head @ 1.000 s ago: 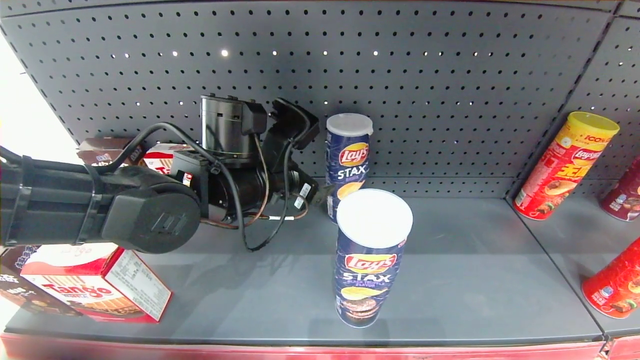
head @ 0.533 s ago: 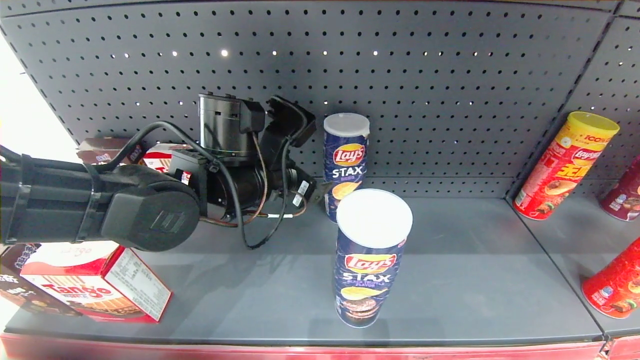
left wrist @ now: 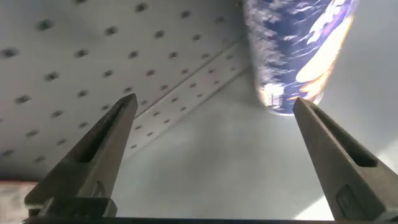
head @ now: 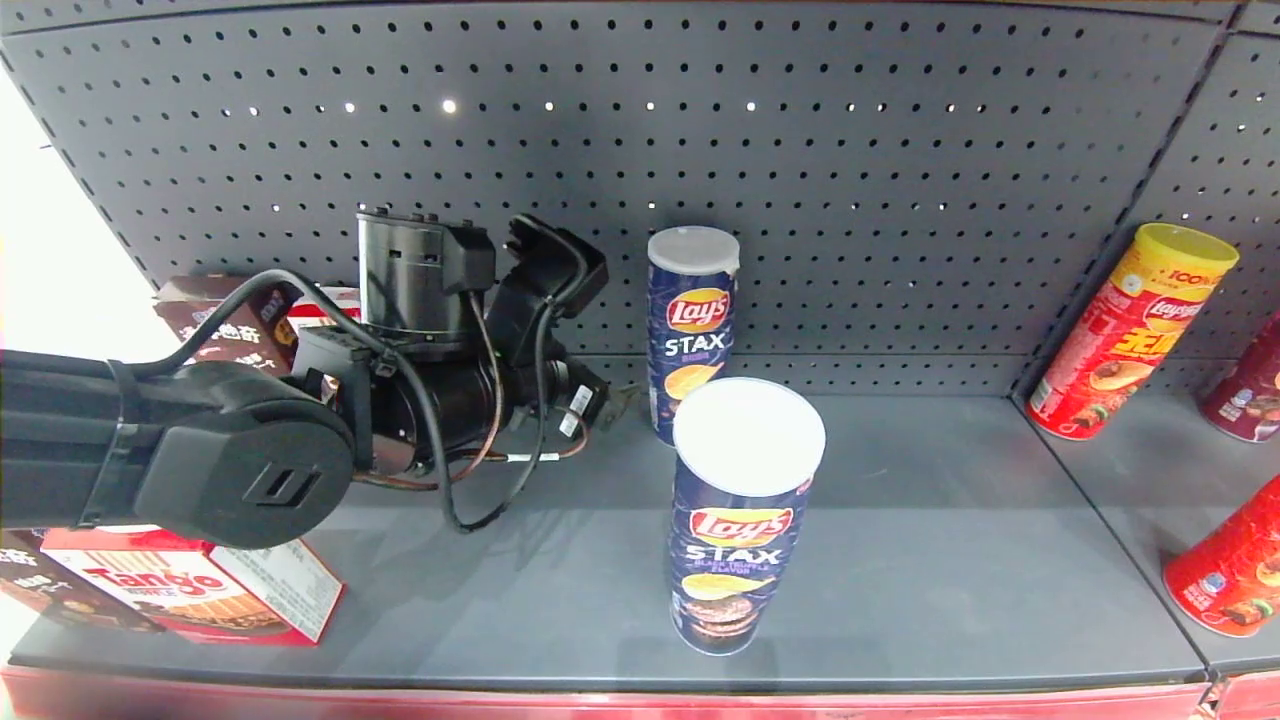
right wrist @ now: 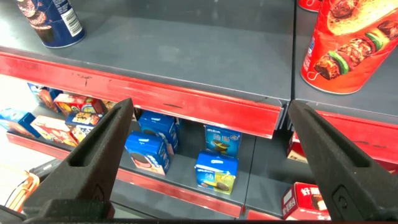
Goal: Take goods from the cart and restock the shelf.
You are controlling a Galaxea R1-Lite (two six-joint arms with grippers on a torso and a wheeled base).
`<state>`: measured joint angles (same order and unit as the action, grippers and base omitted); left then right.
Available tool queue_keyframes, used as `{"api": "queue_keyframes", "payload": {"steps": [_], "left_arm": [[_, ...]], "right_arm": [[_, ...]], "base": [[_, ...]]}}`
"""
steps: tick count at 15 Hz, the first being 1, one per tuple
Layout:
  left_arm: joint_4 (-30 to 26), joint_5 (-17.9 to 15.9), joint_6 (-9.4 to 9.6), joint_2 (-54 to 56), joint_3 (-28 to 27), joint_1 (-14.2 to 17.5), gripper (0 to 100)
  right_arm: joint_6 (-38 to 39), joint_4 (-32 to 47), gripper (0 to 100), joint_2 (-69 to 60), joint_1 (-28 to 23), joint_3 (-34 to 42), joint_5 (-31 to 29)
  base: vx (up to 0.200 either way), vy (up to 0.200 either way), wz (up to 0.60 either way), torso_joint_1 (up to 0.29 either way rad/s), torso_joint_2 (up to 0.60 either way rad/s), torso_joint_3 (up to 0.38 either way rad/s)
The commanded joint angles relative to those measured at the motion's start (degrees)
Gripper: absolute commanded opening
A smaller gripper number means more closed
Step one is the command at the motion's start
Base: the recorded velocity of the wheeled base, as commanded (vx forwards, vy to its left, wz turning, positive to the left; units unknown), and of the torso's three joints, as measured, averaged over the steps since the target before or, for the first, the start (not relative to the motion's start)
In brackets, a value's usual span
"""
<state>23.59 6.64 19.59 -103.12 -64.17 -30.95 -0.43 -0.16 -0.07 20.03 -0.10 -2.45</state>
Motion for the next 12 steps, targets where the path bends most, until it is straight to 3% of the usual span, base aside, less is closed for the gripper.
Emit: {"api": "queue_keyframes", "payload": {"steps": [1,12], "left_arm": [[0.1,0.7,-0.08,0.0,-1.0,0.2,100],[-0.1,1.4,-0.25,-5.2,-5.7,0.1,100]], "right_arm": [[0.0,0.0,100,0.1,0.1,0.0,0.0],[0.0,0.0,100,0.1,0.0,0.0,0.0]], "base": [[0.0,0.0,0.0,0.0,0.0,0.0],[0.0,0.0,0.0,0.0,0.0,0.0]]}}
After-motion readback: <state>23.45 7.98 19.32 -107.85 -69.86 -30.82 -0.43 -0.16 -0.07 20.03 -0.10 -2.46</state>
